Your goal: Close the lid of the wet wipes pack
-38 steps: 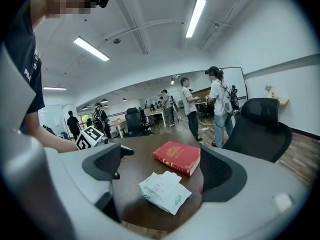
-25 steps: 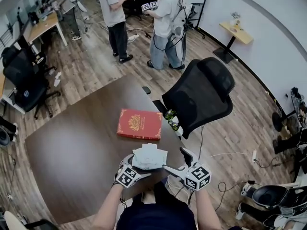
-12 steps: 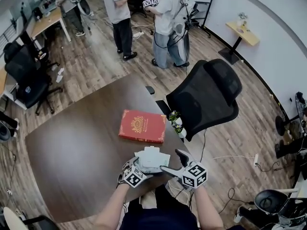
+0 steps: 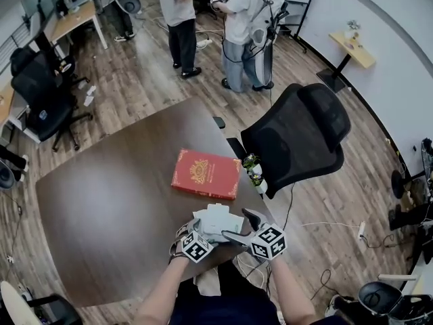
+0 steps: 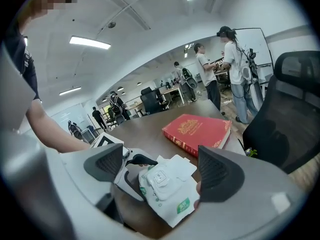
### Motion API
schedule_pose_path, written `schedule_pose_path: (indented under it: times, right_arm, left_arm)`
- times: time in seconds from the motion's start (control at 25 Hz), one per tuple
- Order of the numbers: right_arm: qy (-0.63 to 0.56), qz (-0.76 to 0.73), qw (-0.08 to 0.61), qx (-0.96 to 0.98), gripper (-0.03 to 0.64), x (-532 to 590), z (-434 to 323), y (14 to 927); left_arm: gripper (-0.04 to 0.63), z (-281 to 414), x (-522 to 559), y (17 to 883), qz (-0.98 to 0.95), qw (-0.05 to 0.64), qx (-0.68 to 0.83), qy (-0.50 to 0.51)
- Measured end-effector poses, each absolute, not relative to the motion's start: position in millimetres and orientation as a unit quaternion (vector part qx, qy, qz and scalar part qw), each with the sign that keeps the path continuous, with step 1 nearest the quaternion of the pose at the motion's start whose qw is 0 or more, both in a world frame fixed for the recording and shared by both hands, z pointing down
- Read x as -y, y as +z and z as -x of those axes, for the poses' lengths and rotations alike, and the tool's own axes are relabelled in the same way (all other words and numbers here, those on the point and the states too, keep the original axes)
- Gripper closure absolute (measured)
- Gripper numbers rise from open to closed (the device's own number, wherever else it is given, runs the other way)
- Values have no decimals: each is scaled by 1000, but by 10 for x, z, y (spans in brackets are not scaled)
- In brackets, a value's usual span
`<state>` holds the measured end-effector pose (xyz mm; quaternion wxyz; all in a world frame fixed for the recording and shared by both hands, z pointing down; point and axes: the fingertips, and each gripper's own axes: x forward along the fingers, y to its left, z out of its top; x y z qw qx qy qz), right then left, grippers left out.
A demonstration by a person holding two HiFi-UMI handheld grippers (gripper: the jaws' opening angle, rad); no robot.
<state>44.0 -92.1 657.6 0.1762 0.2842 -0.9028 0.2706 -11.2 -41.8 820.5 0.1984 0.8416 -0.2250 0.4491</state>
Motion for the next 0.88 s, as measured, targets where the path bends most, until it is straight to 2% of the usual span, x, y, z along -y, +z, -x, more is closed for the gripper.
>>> schedule_pose_path:
  times: [0.36,0.52,0.88]
  right_arm:
    - [306,-248,229,890,135,1091,-362,7177]
    - [350,-241,224,877,160,1178,-337,7398]
    - [392,-227,271,850,194,1320,-286,7887]
  left_arm:
    - [83,108,428,8223,-836,204,230,454]
    - [83,102,413,8218,-838,207,231,449]
    - [83,120,406,8220,-839,206,226,450]
